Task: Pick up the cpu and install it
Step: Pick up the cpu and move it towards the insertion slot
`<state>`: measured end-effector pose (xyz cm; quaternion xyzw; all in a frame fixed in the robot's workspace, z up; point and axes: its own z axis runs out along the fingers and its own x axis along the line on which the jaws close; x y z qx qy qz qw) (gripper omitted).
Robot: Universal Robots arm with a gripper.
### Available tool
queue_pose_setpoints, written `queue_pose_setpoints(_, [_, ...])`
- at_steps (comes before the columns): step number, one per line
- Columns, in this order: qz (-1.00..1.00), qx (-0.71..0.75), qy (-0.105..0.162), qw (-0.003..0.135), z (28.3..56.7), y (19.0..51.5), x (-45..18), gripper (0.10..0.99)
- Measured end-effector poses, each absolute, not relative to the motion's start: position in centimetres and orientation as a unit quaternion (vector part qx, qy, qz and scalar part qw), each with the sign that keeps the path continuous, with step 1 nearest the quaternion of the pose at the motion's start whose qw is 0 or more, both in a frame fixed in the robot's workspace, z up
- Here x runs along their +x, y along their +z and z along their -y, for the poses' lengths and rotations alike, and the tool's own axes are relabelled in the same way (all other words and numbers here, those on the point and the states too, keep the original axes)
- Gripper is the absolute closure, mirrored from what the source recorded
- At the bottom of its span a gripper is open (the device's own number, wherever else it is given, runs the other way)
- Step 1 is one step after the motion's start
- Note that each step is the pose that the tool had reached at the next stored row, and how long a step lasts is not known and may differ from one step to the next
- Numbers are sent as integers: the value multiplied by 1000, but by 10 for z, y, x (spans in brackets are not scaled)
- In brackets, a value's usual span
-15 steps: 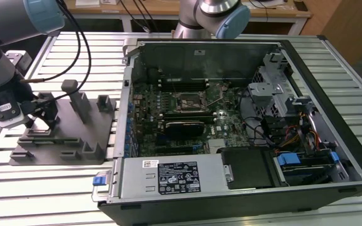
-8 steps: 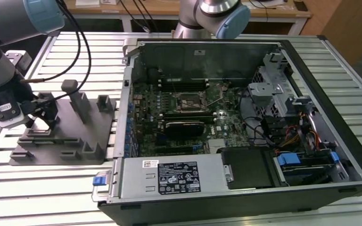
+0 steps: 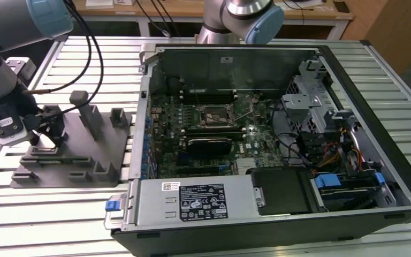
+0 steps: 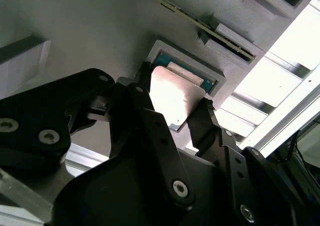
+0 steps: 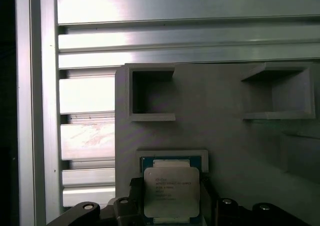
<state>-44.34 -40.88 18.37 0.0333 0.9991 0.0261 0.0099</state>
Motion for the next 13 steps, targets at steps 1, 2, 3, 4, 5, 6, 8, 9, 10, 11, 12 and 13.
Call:
queue_pose_setpoints(1, [-999,33,26,10,409,184,-443,545])
queue_pose_setpoints(2, [-999,33,26,10,409,184,-443,545])
queue_pose_setpoints(3, [-999,33,26,10,409,184,-443,545])
queue_pose_setpoints(4, [-999,33,26,10,409,188,-443,545])
queue_pose_setpoints(5, [-999,33,26,10,409,190,-443,545])
queue_pose_setpoints(6, [-999,33,26,10,409,191,-443,545])
queue_pose_setpoints(8, [-999,33,26,10,409,194,-443,545])
queue_pose_setpoints(9, [-999,33,26,10,409,196,-443,545])
queue_pose_setpoints(10, [-999,33,26,10,409,197,-443,545])
queue_pose_setpoints(11, [-999,33,26,10,409,199,-443,545])
queue_pose_setpoints(12, [-999,33,26,10,409,199,-443,545])
queue_pose_setpoints(13, [-999,33,26,10,409,217,-443,545])
